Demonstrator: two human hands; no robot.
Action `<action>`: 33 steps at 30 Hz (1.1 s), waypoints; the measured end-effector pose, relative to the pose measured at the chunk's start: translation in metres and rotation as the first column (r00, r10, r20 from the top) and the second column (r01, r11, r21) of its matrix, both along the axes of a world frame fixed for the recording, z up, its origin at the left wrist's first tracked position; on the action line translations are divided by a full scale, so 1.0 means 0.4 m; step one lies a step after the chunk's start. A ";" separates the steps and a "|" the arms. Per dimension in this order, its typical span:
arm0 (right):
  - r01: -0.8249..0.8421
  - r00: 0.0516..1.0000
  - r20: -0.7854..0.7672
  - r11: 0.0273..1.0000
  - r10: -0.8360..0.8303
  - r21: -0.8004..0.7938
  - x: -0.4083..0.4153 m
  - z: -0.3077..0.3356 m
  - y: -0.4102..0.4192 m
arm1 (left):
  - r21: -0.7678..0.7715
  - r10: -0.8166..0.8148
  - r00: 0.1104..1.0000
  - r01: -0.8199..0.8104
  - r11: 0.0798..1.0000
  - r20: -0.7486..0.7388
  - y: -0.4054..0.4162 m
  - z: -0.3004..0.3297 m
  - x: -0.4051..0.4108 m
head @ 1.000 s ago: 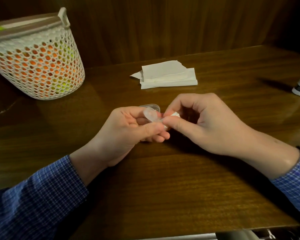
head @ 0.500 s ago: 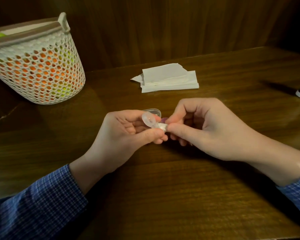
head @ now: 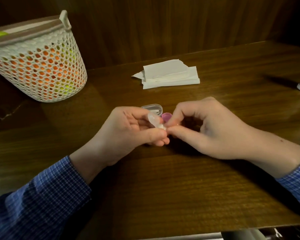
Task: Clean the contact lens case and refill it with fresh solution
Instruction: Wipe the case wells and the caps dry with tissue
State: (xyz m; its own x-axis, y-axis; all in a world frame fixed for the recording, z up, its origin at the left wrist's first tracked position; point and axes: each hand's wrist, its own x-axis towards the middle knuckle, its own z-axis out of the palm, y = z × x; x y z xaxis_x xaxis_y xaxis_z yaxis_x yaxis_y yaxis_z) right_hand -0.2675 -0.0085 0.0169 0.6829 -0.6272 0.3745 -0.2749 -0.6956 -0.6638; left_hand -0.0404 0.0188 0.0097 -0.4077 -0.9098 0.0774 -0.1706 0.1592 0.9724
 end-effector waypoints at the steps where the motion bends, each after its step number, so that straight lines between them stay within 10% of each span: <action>1: 0.051 0.998 0.032 0.990 -0.055 0.129 0.005 0.000 -0.001 | -0.169 0.073 0.994 -0.058 0.984 0.082 0.009 0.000 -0.006; 5: -0.004 0.977 0.150 0.686 -0.153 0.727 0.021 0.008 -0.008 | -0.555 0.265 0.935 -0.096 0.826 0.233 0.032 -0.001 -0.023; 8: -0.016 0.970 0.140 0.522 -0.199 0.853 0.027 0.011 -0.014 | -0.588 0.275 0.927 -0.076 0.805 0.256 0.030 -0.006 -0.027; 16: 0.071 0.991 0.077 0.914 -0.110 0.400 0.013 0.010 -0.002 | -0.271 0.181 0.981 -0.156 0.950 0.067 0.012 -0.004 -0.018; 24: 0.090 0.988 0.084 0.922 -0.130 0.376 0.022 0.002 -0.004 | -0.171 0.096 0.995 -0.096 0.981 -0.006 0.000 -0.001 -0.008; 29: -0.174 0.937 0.302 0.516 -0.176 0.839 -0.012 0.035 -0.045 | -0.065 0.067 0.994 -0.073 0.995 -0.089 -0.010 0.001 0.004; 33: -0.442 0.874 0.473 0.216 -0.116 0.870 -0.019 0.036 -0.053 | 0.076 0.065 0.977 -0.050 0.996 -0.205 -0.018 -0.002 0.011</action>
